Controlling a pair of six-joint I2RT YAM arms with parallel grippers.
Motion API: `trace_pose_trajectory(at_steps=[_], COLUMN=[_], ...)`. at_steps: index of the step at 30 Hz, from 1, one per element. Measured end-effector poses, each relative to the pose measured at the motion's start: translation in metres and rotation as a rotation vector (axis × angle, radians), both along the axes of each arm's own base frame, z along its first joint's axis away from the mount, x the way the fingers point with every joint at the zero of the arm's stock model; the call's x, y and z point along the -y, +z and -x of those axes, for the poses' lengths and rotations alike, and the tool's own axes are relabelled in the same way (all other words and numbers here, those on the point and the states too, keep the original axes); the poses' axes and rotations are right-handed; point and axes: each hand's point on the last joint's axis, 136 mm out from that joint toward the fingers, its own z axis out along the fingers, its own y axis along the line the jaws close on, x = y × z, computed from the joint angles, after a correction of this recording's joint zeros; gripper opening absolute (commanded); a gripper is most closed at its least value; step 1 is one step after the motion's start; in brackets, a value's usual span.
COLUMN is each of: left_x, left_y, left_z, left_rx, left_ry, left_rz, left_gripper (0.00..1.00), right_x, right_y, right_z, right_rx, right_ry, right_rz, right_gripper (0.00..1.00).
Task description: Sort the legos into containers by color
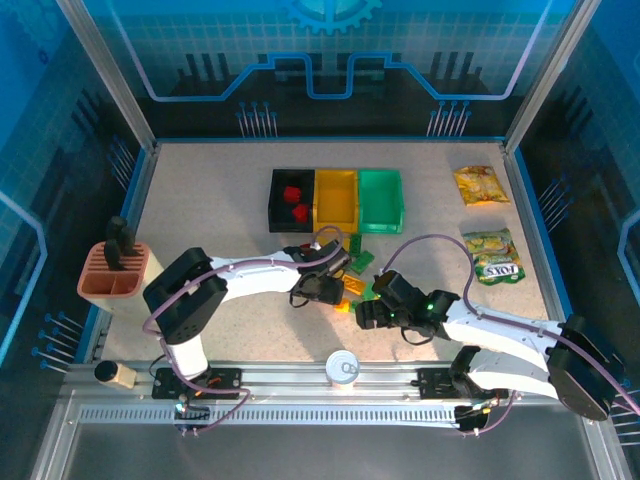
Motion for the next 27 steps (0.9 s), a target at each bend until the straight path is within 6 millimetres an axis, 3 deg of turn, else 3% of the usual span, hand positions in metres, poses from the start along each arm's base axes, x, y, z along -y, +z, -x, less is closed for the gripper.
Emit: trace_pose_trajectory(at_steps=[5, 12, 18, 22, 27], left_x=[0.001, -0.001, -0.004, -0.008, -0.019], left_y=[-0.001, 0.001, 0.005, 0.027, 0.069], left_z=[0.000, -0.001, 0.001, 0.000, -0.019], left_rx=[0.000, 0.006, 0.011, 0.043, 0.125], left_ry=[-0.007, -0.013, -0.012, -0.004, 0.042], left_rz=[-0.006, -0.013, -0.008, 0.019, 0.109], left_gripper=[0.73, 0.59, 0.57, 0.57, 0.57], right_x=[0.000, 0.000, 0.000, 0.000, -0.001], right_y=[0.000, 0.002, 0.002, 0.001, 0.002], right_z=[0.000, 0.000, 0.000, 0.000, -0.001], right_rx=[0.000, 0.004, 0.004, 0.004, 0.006], right_ry=[0.000, 0.000, 0.000, 0.000, 0.000], right_rz=[0.000, -0.005, -0.005, -0.005, -0.008], right_gripper=[0.87, 0.87, 0.87, 0.87, 0.87])
